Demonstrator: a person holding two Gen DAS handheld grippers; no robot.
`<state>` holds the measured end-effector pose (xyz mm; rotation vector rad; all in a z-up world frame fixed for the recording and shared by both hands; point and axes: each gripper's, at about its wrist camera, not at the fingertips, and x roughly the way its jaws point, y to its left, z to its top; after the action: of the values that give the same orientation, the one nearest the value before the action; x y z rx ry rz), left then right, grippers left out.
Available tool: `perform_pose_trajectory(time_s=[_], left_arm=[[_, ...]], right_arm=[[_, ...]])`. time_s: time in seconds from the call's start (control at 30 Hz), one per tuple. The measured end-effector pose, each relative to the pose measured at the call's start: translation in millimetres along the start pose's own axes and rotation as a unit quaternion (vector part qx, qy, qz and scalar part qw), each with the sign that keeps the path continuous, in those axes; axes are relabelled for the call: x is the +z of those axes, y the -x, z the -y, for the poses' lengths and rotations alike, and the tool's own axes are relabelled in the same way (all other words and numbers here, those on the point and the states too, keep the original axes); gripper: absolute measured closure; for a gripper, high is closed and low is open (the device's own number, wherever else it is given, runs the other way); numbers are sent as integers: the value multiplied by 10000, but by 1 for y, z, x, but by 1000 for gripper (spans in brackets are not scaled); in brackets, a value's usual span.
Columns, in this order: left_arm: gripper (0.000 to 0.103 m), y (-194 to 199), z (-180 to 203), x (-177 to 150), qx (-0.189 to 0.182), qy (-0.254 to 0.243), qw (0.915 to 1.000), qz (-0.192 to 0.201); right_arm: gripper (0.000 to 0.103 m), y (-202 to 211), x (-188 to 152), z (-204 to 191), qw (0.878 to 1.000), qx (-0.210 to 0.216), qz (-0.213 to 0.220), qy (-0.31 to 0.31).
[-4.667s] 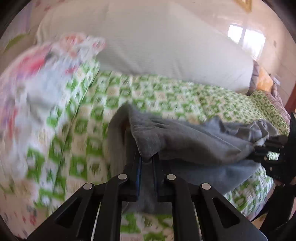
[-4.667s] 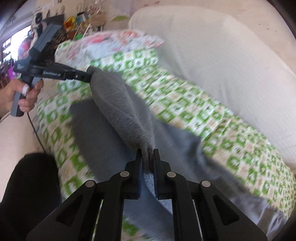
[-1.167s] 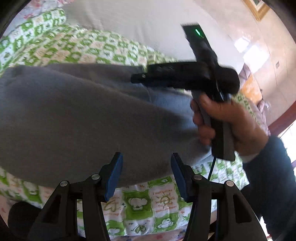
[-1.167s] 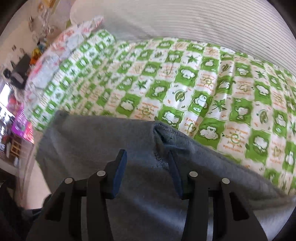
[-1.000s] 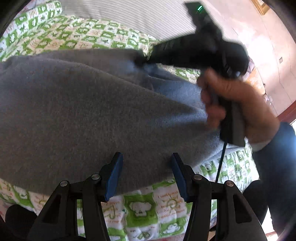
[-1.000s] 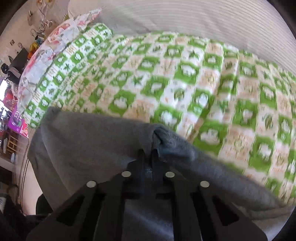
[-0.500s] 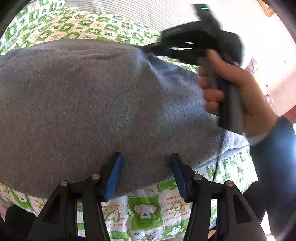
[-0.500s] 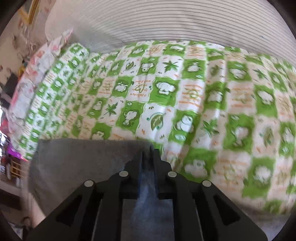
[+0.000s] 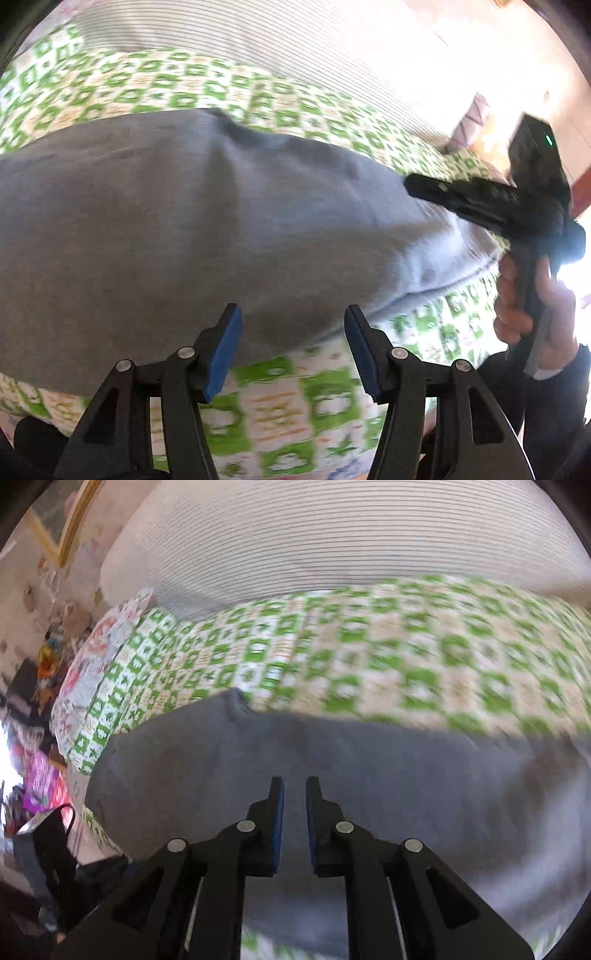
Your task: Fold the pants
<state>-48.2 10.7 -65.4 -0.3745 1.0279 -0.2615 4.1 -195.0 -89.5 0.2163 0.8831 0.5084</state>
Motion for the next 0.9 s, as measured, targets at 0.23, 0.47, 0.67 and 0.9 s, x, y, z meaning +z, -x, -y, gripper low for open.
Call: perform_pose_trajectory(time_s=[0.23, 0.47, 0.67, 0.9], left_arm=[[43, -16, 41, 6, -97, -431, 9989, -152], [40, -31, 81, 17, -154, -907, 9955, -226], [38, -48, 134, 28, -193, -1522, 9877, -310], [37, -73, 199, 41, -275, -2225, 9740, -338]], right_arm=[[90, 86, -51, 87, 9882, -557, 602, -1296], [60, 160, -94, 168, 9518, -1187, 1306, -2507], [60, 192, -123, 226, 9194, -1362, 1663, -3293], [60, 195, -137, 273, 8888, -905, 1978, -4034]])
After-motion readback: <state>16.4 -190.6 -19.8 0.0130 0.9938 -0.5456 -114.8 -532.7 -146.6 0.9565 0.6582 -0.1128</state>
